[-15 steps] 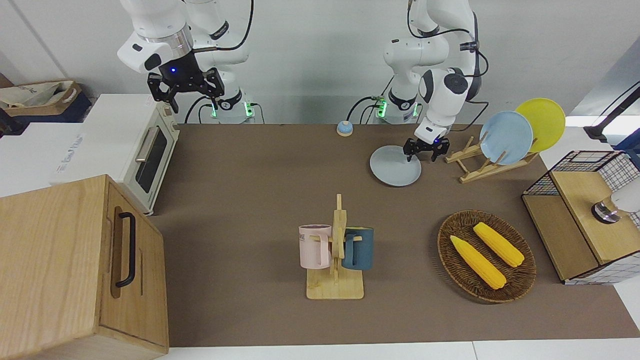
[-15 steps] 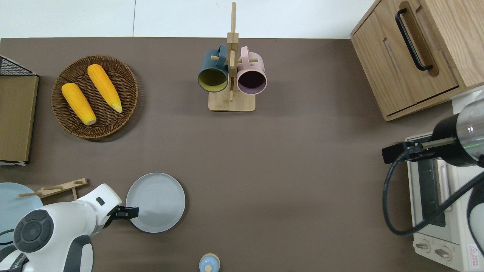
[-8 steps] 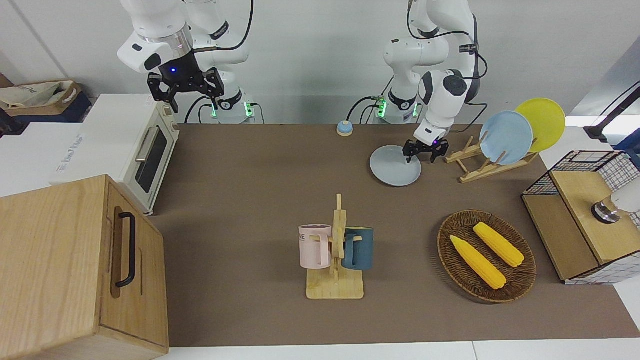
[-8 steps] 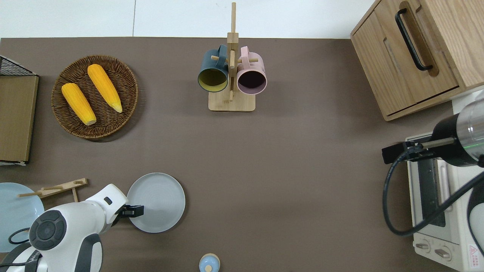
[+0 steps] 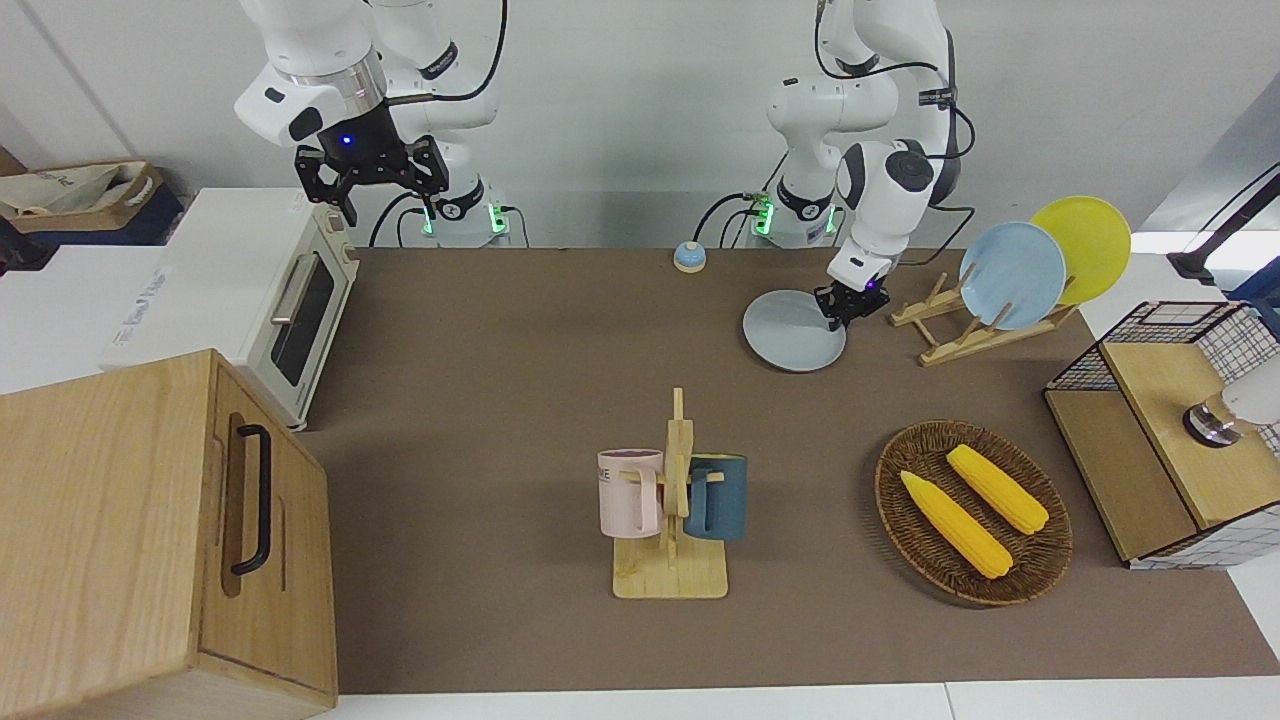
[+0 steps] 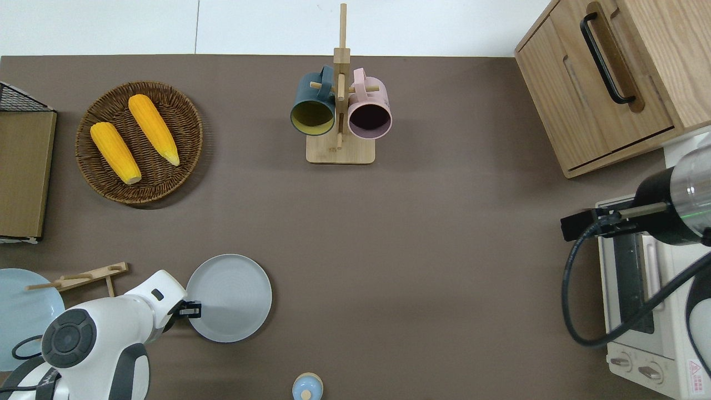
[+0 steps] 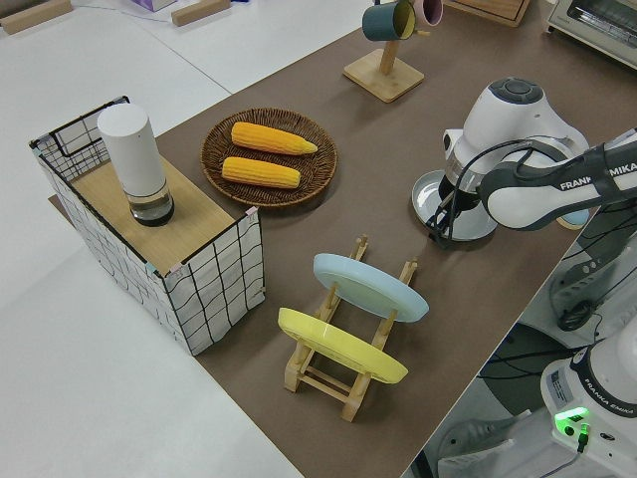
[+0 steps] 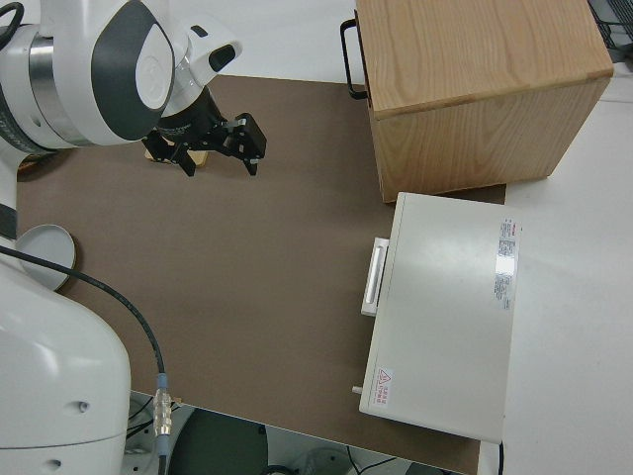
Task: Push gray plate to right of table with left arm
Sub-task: 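Lower the left gripper against the gray plate's rim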
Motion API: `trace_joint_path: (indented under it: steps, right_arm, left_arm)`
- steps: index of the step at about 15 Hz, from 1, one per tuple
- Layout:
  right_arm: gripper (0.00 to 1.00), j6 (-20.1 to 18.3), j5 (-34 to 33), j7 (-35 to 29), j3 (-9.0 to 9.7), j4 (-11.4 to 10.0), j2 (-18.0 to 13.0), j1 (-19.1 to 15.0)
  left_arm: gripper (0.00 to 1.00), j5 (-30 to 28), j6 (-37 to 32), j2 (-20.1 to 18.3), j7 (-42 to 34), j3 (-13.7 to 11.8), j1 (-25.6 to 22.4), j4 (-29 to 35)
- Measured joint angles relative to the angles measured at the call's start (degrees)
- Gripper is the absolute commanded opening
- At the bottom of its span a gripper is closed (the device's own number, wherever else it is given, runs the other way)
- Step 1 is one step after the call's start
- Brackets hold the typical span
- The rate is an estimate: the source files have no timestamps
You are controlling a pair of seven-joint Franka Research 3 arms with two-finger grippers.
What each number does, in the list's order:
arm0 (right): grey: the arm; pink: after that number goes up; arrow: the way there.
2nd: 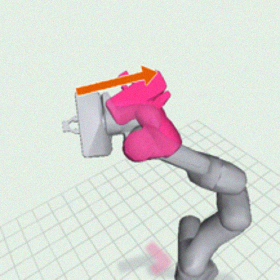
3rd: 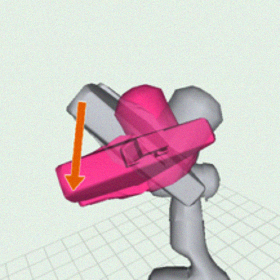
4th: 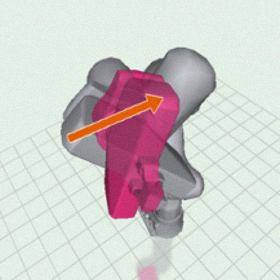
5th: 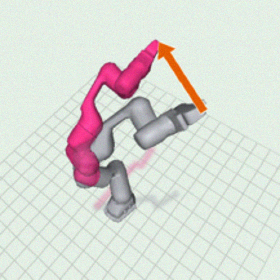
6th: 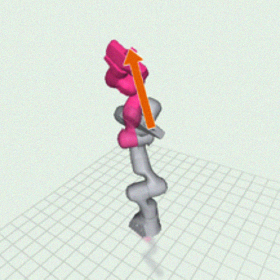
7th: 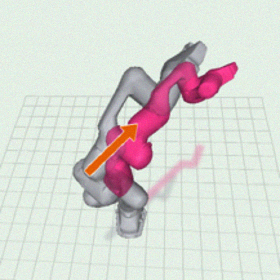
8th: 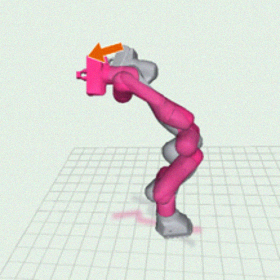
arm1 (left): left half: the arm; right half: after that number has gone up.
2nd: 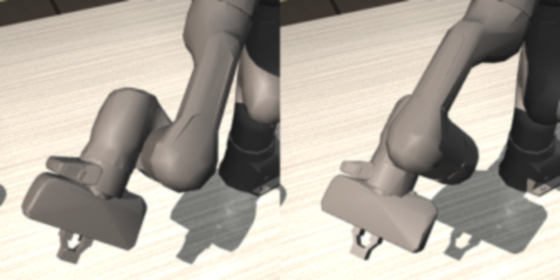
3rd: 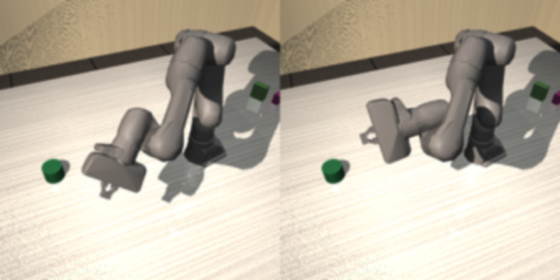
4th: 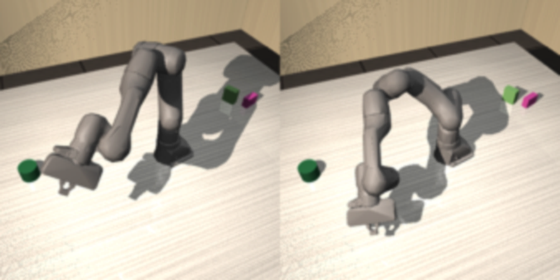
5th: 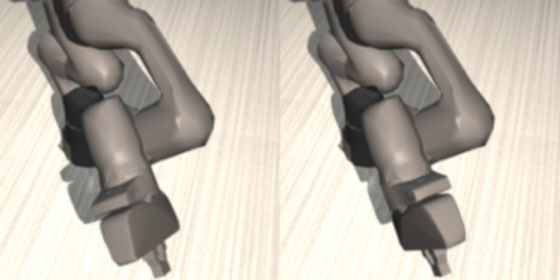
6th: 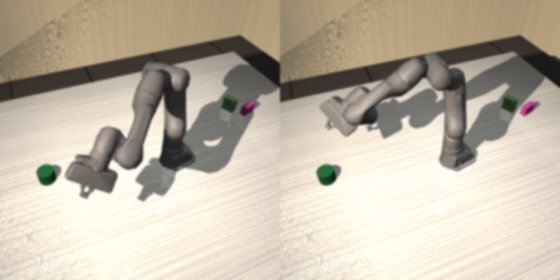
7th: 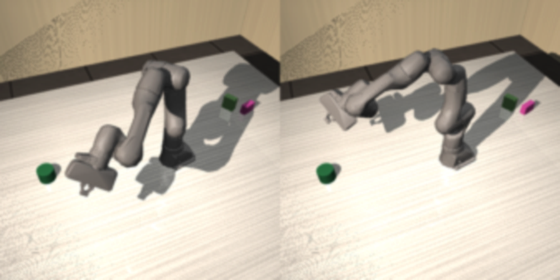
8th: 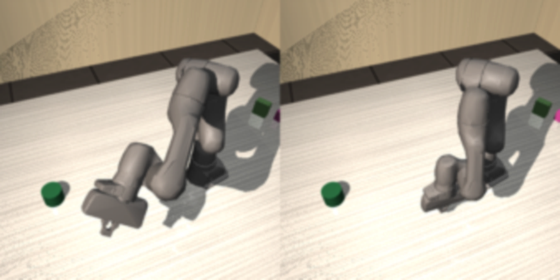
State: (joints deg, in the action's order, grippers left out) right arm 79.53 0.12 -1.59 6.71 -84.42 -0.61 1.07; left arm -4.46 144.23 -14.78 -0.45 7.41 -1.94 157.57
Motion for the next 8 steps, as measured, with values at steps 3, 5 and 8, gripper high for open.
trace_joint_path:
  steps: [3,5,8]
  right_arm:
    - [0.983,0.0,0.0,0.0,0.0,0.0,0.0,0.0]
    - [0.983,0.0,0.0,0.0,0.0,0.0,0.0,0.0]
    - [0.983,0.0,0.0,0.0,0.0,0.0,0.0,0.0]
  left_arm:
    - [0.0,-0.1,0.08,-0.19,0.37,0.06,0.43,-0.19]
    - [0.0,-0.1,0.1,-0.19,1.0,0.0,0.67,-0.19]
    - [0.0,-0.1,0.09,-0.35,3.61,-0.08,2.43,-0.24]
